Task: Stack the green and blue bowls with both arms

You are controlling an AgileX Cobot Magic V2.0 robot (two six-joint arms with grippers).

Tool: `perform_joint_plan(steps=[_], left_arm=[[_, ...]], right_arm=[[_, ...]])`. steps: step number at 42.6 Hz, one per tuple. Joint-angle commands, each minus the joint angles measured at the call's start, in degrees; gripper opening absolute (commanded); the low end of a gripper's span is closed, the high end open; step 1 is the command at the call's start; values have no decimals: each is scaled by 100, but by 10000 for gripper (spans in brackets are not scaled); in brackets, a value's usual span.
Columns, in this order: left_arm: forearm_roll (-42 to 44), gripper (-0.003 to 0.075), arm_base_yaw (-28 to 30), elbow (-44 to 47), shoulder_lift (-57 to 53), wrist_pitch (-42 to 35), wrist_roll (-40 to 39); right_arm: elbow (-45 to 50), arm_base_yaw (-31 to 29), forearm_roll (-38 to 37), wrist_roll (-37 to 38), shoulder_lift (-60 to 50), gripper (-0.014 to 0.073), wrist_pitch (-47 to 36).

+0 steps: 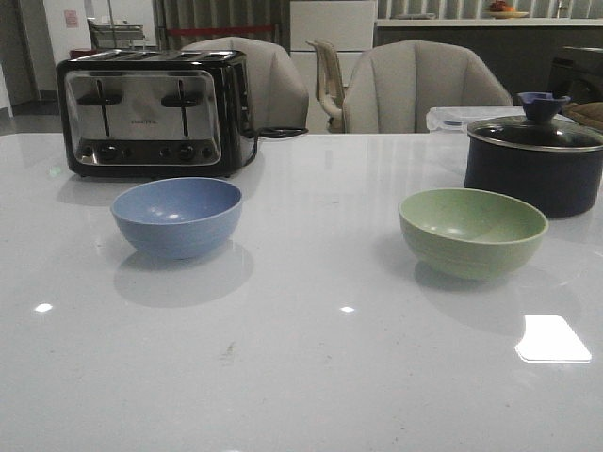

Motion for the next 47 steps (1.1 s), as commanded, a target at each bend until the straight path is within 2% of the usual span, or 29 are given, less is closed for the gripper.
perform_joint_plan(steps=[1,27,34,40,47], left_arm=[[-47,102,17,116,-111,-510,-5],[-47,102,17,116,-111,-510,-5],[-58,102,17,49,-111,-1012,-5],[-58,102,17,-559,-111,-1010,-5],[-58,102,17,-1687,14,-232,-5]], right_arm=[[-9,-21,-56,-6,-119,34,-548],[-9,-21,-56,-6,-119,34,-548],[-63,-21,-56,-6,-119,34,-810],[-640,-21,-56,-6,-119,34,-628],[-1785,-21,-195,-16,-46,34,158]])
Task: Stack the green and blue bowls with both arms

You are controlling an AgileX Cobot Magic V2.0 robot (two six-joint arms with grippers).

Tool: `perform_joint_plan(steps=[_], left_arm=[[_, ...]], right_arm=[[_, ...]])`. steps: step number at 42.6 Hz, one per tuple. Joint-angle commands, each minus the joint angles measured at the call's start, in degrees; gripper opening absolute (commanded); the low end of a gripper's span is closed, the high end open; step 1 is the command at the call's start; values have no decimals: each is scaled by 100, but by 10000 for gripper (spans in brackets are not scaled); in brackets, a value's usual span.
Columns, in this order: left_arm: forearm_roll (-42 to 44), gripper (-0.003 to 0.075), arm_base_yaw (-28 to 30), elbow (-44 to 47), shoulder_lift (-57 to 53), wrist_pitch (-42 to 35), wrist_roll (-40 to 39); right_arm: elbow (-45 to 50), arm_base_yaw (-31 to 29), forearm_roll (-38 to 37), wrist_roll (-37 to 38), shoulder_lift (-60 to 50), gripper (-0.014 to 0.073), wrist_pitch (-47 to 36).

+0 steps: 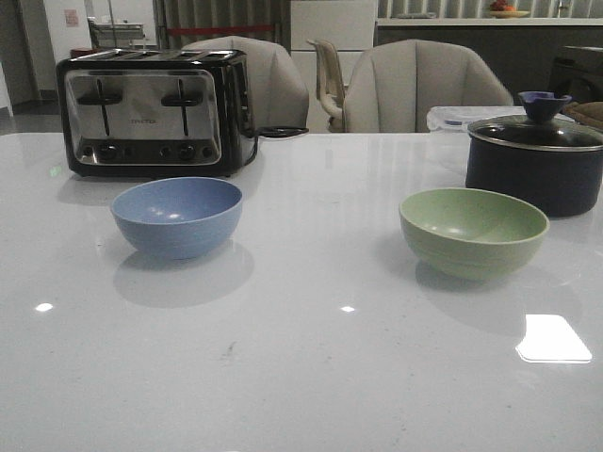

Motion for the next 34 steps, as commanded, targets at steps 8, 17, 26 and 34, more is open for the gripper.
perform_joint_plan(steps=[8,17,26,34], left_arm=[[-45,102,17,-2105,588,720,-5],[-52,102,17,-3095,1366,1902,-5],[-52,102,17,-2892,1810,2253,-5],[-52,102,17,-2565,2008,2341,-5]], right_arm=[[-2189,-21,-339,-16,672,34,1166],[-3122,-21,-339,-16,1794,34,2306],[-3086,-21,-339,-16,2665,34,2712],[-2880,-21,-339,-16,3290,34,2691]])
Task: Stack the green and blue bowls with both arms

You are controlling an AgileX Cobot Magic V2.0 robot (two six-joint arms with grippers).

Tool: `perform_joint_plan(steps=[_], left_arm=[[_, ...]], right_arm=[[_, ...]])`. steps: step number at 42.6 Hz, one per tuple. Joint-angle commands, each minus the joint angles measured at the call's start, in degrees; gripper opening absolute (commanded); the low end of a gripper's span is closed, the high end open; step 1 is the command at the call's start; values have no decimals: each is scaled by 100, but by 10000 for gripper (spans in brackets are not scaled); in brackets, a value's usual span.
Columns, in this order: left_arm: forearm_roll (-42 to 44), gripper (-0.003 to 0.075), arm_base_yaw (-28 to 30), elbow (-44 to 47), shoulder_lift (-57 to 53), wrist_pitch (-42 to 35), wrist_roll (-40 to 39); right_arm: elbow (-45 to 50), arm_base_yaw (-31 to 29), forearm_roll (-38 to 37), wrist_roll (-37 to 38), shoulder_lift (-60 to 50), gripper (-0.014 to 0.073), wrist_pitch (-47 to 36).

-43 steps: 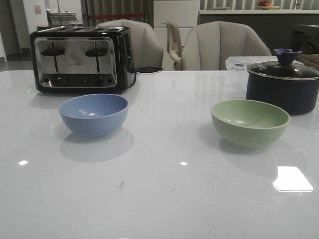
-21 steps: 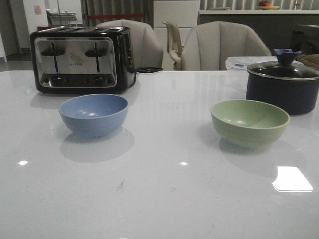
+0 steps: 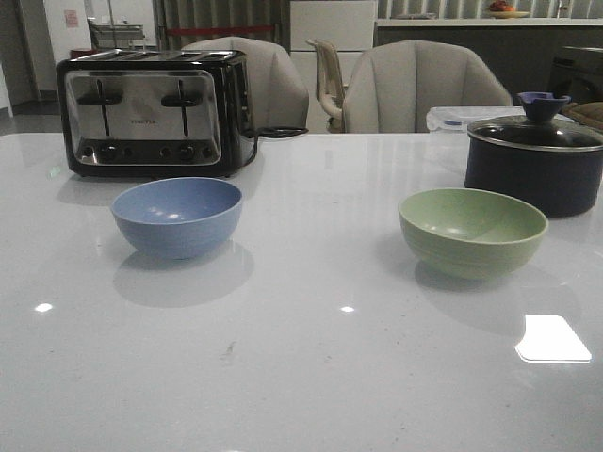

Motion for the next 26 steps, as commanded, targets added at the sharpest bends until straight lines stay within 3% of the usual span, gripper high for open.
perform_joint_plan(steps=[1,8,12,15,20,23,26], left_arm=[[-48,102,17,3,152,-447,-5],[-48,102,17,199,238,-409,-5],[-48,128,17,180,351,-155,-5],[-48,209,17,176,481,-70,-5],[-48,444,17,176,732,12,-5],[-48,523,17,176,914,66,-5],[-48,536,17,176,1167,104,-5]], right_arm=[[-82,-21,-73,-16,330,34,-421],[-64,-21,-73,-16,698,42,-432],[-64,-21,-73,-16,819,146,-432],[-64,-21,-73,-16,846,305,-437],[-64,-21,-73,-16,846,519,-476],[-64,-21,-73,-16,846,565,-527],[-64,-21,-73,-16,846,567,-556]])
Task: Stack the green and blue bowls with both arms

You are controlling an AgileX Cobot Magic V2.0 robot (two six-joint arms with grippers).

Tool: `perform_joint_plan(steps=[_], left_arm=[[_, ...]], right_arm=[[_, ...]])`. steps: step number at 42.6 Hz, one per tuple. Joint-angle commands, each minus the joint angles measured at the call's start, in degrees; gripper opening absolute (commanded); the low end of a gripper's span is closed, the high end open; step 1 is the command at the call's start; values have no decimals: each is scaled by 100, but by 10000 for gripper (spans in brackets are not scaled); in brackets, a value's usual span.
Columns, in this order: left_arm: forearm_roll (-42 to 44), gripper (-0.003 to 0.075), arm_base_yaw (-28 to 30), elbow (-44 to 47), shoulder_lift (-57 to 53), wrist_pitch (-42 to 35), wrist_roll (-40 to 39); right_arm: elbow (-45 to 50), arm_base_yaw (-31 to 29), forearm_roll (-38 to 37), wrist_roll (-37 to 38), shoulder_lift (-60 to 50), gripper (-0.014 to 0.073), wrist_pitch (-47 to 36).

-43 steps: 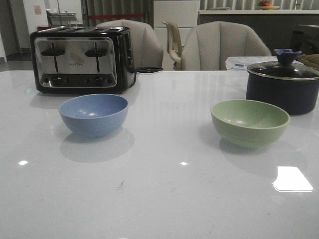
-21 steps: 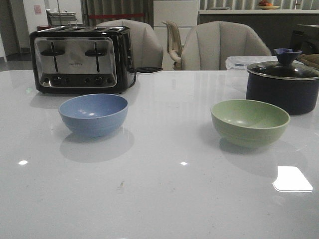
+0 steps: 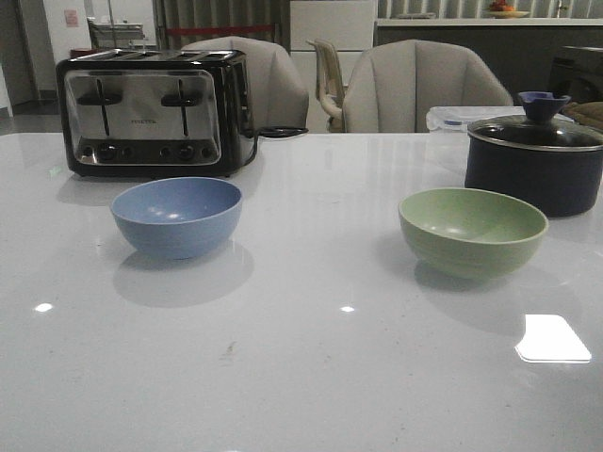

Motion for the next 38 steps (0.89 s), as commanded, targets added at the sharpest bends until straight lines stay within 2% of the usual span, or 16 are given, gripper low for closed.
perform_joint_plan(steps=[1,12,23,38], left_arm=[[-48,533,17,-173,360,-365,-5],[-103,532,-182,-183,1223,-490,-5],[-42,532,-1171,-328,1753,-581,-5],[-42,531,-2311,-462,1804,-838,-5]], right_arm=[[-150,-21,-73,-16,24,567,-511],[-150,-21,-73,-16,24,567,-470],[-161,-21,193,-16,97,567,-565],[-982,-21,1439,-628,1892,567,-150]])
